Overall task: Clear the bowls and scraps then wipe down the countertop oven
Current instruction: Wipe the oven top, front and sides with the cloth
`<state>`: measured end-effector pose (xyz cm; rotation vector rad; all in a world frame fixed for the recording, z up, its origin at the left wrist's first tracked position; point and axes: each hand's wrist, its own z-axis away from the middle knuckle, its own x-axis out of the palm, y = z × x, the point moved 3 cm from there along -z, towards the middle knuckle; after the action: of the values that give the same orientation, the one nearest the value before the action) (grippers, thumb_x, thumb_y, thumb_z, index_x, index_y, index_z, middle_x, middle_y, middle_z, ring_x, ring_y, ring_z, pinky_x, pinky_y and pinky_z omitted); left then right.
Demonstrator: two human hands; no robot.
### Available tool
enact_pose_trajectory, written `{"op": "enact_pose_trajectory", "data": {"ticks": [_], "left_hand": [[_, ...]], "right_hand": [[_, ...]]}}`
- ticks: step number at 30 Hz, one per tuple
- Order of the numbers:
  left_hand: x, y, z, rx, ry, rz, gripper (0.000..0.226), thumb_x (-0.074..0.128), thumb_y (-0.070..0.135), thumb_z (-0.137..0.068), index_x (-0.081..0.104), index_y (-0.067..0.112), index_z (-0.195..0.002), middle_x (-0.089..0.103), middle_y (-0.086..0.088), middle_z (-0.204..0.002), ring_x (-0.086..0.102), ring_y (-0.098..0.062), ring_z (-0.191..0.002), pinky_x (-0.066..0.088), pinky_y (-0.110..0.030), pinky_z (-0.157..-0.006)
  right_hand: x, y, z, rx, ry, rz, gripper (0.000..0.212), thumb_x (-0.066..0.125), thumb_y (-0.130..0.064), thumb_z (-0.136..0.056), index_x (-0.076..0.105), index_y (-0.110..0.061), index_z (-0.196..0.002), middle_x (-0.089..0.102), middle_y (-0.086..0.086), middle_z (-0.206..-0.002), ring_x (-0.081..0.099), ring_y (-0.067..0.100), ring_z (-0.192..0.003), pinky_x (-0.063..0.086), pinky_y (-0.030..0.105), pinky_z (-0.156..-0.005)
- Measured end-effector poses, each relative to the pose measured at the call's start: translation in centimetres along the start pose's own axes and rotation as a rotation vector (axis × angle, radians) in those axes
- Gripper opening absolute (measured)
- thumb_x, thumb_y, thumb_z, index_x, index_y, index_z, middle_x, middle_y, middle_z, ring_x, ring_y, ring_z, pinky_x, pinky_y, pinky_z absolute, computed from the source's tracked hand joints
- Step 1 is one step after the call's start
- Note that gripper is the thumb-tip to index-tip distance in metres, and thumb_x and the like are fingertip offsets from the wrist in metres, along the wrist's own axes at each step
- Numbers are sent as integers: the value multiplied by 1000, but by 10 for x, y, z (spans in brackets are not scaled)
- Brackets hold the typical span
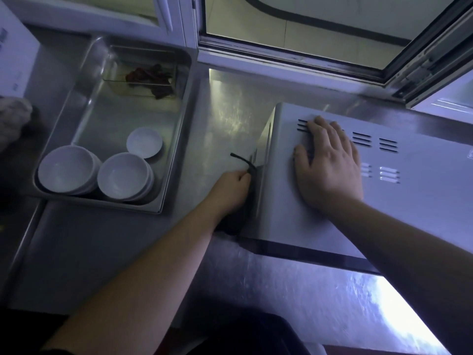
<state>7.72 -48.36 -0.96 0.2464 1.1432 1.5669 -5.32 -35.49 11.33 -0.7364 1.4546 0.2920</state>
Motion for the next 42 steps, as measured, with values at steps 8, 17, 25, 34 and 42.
{"op": "enact_pose_trajectory", "data": {"ticks": [8, 17, 25, 34, 42], "left_hand": [[-28, 70, 1, 366, 311, 59, 38, 49, 30, -106, 58, 21, -142, 54, -5, -130, 53, -12, -118, 31, -12, -92], [-36, 93, -59, 436, 358, 75, 35, 47, 30, -106, 64, 21, -135, 58, -6, -129, 55, -13, -121, 37, -13, -94], [-1, 32, -101, 223, 171, 5, 31, 38, 15, -104, 54, 19, -77, 61, -13, -92, 53, -22, -83, 38, -32, -72], [14, -7, -91, -20, -6, -170, 36, 34, 12, -105, 62, -9, -97, 65, -29, -111, 61, -38, -101, 43, -35, -80], [25, -42, -34, -77, -65, -222, 39, 37, 23, -108, 60, -2, -129, 59, -23, -134, 55, -35, -125, 42, -32, -101]], "right_hand": [[0, -2, 0, 12, -6, -1, 58, 43, -46, -99, 40, -27, -154, 34, -8, -165, 21, 17, -155, 12, 39, -127], [0, -1, 0, 15, 1, 2, 58, 44, -45, -98, 42, -27, -154, 35, -9, -164, 22, 16, -155, 14, 39, -127], [1, 0, -1, 9, 0, 7, 58, 43, -47, -99, 41, -28, -154, 33, -11, -165, 19, 15, -156, 13, 38, -128], [1, 1, -1, 10, -18, 12, 59, 41, -47, -100, 38, -28, -155, 30, -11, -166, 16, 14, -156, 10, 37, -128], [-1, 0, 0, 16, -20, 4, 59, 41, -47, -100, 38, -28, -156, 30, -11, -166, 17, 15, -156, 10, 39, -128]]}}
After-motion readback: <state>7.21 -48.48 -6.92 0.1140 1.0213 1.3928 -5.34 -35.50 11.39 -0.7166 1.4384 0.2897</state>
